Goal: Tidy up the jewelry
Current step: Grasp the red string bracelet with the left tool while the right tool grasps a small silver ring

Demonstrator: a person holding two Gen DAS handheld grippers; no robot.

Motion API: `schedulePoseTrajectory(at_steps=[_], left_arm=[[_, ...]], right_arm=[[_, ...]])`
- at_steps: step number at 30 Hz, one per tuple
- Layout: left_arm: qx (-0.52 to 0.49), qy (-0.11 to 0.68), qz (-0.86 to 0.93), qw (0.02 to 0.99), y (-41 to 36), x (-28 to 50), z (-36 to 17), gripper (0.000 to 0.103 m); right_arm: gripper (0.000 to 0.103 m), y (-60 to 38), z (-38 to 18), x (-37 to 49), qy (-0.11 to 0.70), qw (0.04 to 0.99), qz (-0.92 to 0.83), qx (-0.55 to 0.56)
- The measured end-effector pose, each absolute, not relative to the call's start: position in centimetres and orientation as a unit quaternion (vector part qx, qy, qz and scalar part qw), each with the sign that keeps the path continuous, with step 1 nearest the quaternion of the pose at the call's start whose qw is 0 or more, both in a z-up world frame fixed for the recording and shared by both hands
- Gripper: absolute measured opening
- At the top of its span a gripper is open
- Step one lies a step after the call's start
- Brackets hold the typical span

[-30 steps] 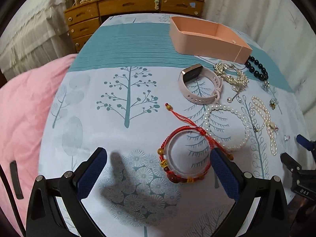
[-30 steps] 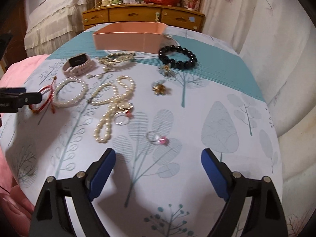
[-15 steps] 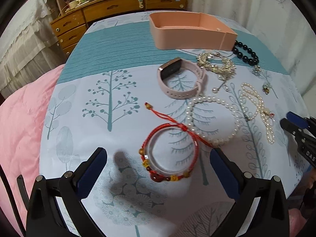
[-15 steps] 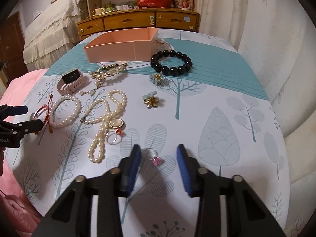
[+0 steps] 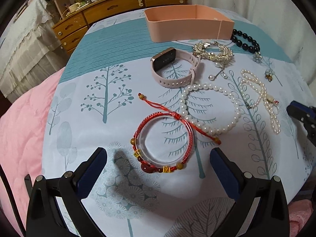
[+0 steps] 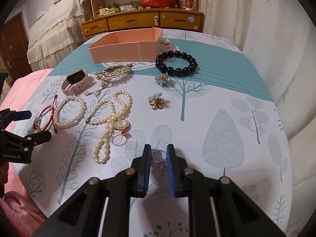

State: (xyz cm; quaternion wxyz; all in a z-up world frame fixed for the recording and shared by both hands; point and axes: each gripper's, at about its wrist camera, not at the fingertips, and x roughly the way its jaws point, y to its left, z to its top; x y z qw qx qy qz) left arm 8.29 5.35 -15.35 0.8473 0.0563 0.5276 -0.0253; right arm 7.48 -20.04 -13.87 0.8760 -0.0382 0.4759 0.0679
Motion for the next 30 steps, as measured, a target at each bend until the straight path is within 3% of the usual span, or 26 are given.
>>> schedulePoseTrajectory(at_steps=[21,24,27,28,30], left_arm=[[0.013,0.516,-0.048,0.855,6.1,8.7,-15.8,0.099],[0.023,0.518,-0.064,0.853,5.9,8.8,-15.6,0.093],[0.032,0.516,-0.079,0.852,5.4,9.1,-15.1,0.074],[0.034,0.516,-0.082,0.852,5.4,9.2,-14.9,0.064],[0.036,0.523,-0.085,0.848,5.4,9.6,-14.8,0.062]], right_arm=[[0.016,-20.7,-13.6,8.1,0.508,0.857,0.086,-0.014],[0.016,-20.7,-13.5,8.4,0.513,0.855,0.078,-0.009],[0.016,-20.7,-13.5,8.7,0.516,0.854,0.067,-0.003],[0.016,-20.7,-13.5,8.8,0.517,0.854,0.063,-0.001],[0.016,-20.6,-13.3,9.0,0.517,0.854,0.059,0.001]])
